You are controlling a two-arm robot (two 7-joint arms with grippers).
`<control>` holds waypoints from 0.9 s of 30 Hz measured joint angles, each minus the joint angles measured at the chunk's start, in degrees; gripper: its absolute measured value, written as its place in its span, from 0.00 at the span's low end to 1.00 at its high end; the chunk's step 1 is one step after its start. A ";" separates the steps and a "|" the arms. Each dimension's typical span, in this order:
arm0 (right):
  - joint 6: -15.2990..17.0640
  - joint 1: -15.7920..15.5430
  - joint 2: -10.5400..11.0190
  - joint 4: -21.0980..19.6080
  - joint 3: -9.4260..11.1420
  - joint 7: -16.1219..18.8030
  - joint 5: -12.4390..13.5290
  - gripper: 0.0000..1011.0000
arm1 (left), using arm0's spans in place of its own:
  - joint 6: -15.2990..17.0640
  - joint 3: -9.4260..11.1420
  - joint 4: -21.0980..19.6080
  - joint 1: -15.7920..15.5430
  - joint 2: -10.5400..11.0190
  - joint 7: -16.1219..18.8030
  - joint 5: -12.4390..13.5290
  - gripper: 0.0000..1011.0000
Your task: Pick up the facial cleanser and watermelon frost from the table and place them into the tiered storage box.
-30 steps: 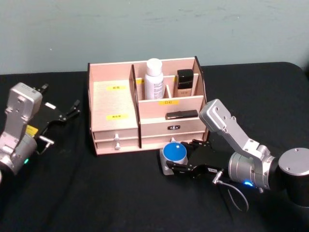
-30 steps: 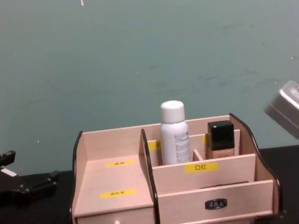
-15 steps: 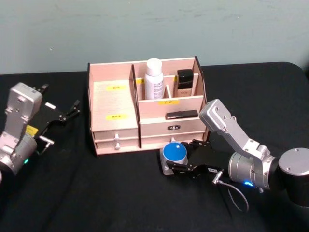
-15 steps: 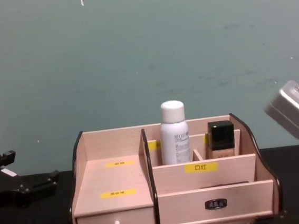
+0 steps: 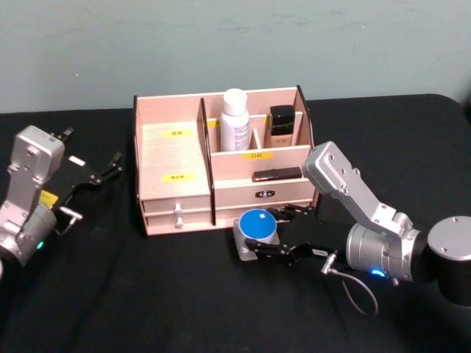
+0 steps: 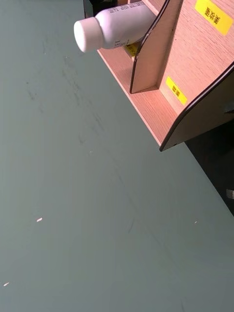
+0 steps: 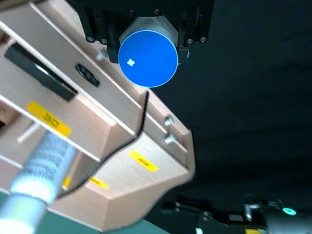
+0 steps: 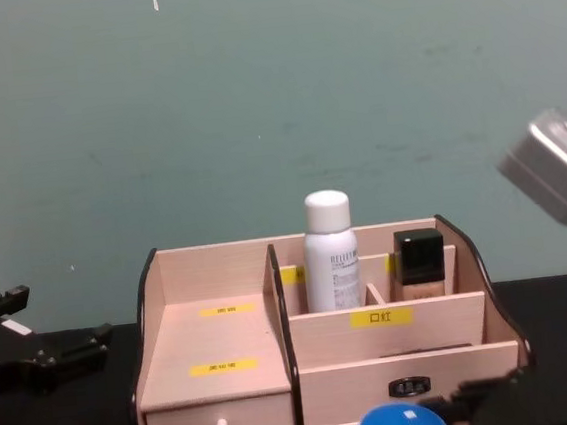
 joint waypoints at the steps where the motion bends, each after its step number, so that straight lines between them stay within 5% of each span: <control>1: 0.03 0.15 0.06 -0.23 -0.12 0.14 0.04 0.71 | 0.00 0.00 0.00 0.00 0.00 0.00 0.00 1.00; 13: 0.32 5.81 -1.92 -1.79 -4.07 2.52 -0.10 0.71 | 0.00 0.00 0.00 0.00 0.00 0.00 0.00 1.00; 27: -1.50 15.39 -7.55 4.59 -7.99 3.81 -1.49 0.71 | 0.00 0.00 0.00 0.00 0.00 0.00 0.00 1.00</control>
